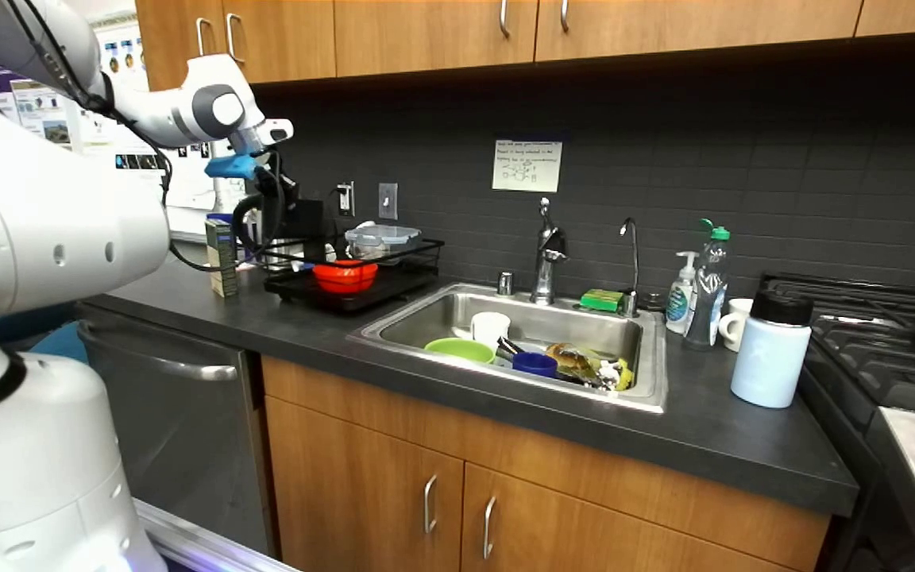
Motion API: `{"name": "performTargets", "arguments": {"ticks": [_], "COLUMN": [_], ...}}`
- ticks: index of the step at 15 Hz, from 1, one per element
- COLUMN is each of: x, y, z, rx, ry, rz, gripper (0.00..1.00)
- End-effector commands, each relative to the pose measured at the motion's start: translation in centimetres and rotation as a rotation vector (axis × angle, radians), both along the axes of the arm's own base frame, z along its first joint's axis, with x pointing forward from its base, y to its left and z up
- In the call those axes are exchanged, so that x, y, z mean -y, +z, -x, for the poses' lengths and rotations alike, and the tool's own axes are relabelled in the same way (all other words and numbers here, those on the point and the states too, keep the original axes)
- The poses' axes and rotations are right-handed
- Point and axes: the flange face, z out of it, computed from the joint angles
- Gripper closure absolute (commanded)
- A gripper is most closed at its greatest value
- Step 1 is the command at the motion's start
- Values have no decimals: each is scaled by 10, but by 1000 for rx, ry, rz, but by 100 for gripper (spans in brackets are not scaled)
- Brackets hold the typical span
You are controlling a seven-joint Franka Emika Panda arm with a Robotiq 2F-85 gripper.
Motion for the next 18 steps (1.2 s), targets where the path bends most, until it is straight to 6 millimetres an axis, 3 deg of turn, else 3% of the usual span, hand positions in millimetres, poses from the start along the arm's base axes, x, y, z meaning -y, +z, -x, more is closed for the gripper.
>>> {"name": "performTargets", "arguments": {"ticks": [1,10,18], "x": [13,18,17], "y": [-9,-22,-15], "z": [21,55,62], "rx": [55,165,163], "ry": [89,159,151], "rz": [59,130,78], "gripper": [99,99,99]}}
